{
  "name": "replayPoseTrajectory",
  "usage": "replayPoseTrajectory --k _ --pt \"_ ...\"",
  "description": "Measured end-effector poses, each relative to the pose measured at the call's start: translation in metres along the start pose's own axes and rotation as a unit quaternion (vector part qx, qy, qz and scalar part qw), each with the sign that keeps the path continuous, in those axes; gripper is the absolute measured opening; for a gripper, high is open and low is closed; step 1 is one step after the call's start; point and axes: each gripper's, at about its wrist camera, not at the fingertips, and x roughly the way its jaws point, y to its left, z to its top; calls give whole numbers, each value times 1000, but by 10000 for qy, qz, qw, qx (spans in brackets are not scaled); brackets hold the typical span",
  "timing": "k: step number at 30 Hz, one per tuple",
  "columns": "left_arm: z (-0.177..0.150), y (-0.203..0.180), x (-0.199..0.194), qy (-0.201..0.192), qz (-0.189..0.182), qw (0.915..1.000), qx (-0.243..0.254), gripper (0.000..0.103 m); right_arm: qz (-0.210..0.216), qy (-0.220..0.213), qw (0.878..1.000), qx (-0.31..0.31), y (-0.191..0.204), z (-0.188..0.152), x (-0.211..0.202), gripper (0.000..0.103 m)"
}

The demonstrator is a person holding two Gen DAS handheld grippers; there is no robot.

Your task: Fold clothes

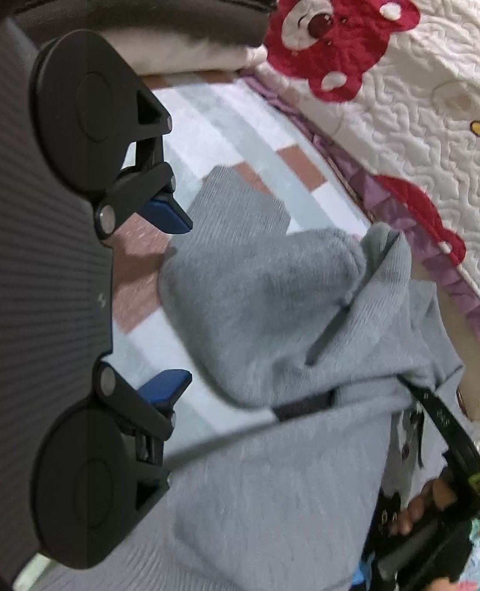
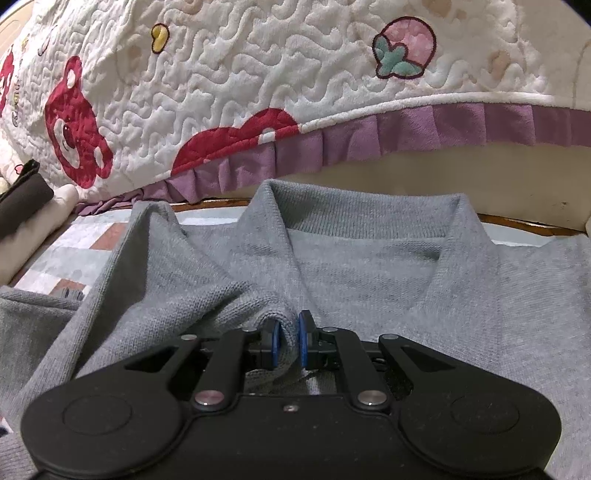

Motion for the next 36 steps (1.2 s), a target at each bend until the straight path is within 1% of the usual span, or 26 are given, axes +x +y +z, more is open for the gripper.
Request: replayPoseTrajectory --k 4,6,7,9,10,11,12,14,17,18,19,20,21,23,24,25,26,27,28,30,31,32,34,35,36 --pt "5 7 13 -282 169 9993 -178 80 2 9 10000 71 0 -2 2 11" --pt "7 14 20 -358 177 9981 -472 80 45 14 9998 176 -2 -3 3 12" --pt "8 18 23 -392 176 9970 -645 78 71 17 9997 237 -4 -3 3 12" --pt "12 26 25 -519 230 9928 -1052 66 242 109 9986 460 -7 -1 1 13" --pt "14 30 24 -607 284 9901 -1234 64 344 166 9976 585 -8 1 -1 13" --pt "16 35 23 -700 340 9870 -1407 57 447 224 9962 711 -10 2 -2 13" --pt "17 40 20 -800 399 9835 -1570 44 523 261 9955 751 -10 4 -4 13" --pt "18 50 15 -995 465 9750 -1930 23 593 302 9962 569 -6 9 -8 14" --pt "14 72 7 -1273 335 9561 -2618 15 640 301 9972 250 0 12 -12 14" --pt "12 79 5 -1336 307 9504 -2791 14 653 289 9973 150 1 13 -14 14" --pt "10 83 3 -1348 307 9471 -2897 14 623 282 9977 17 4 12 -14 14" --pt "8 86 2 -1321 313 9457 -2953 14 562 278 9979 -143 7 11 -15 15" --pt "7 87 2 -1285 326 9464 -2945 14 500 274 9979 -302 10 10 -15 16" --pt "5 85 2 -1233 348 9484 -2901 14 150 276 9960 -841 23 8 -19 17" --pt "4 85 3 -1202 305 9488 -2906 14 -56 278 9931 -1140 30 7 -21 24" --pt "4 85 5 -1165 275 9488 -2922 14 -200 189 9886 -1480 40 6 -27 25" --pt "5 86 7 -1120 259 9486 -2947 14 -202 21 9808 -1941 54 3 -36 25" --pt "5 87 10 -1075 244 9484 -2973 14 -130 -155 9688 -2469 70 -2 -46 26" --pt "6 88 13 -1039 255 9482 -2992 14 -18 -305 9538 -2990 85 -6 -54 40" --pt "9 92 18 -1023 284 9456 -3076 14 445 -466 9211 -3840 117 -17 -66 61" --pt "9 95 20 -1043 257 9427 -3157 14 701 -532 9019 -4228 134 -23 -71 61" --pt "8 99 20 -1085 194 9386 -3268 14 879 -527 8858 -4527 150 -28 -73 61" --pt "2 104 21 -1128 44 9304 -3487 14 1021 -481 8591 -4993 180 -40 -68 61" --pt "-3 107 21 -1129 -40 9261 -3600 14 1066 -455 8485 -5163 191 -45 -64 61" --pt "-7 109 22 -1124 -107 9229 -3682 14 1102 -420 8406 -5287 200 -49 -58 61"
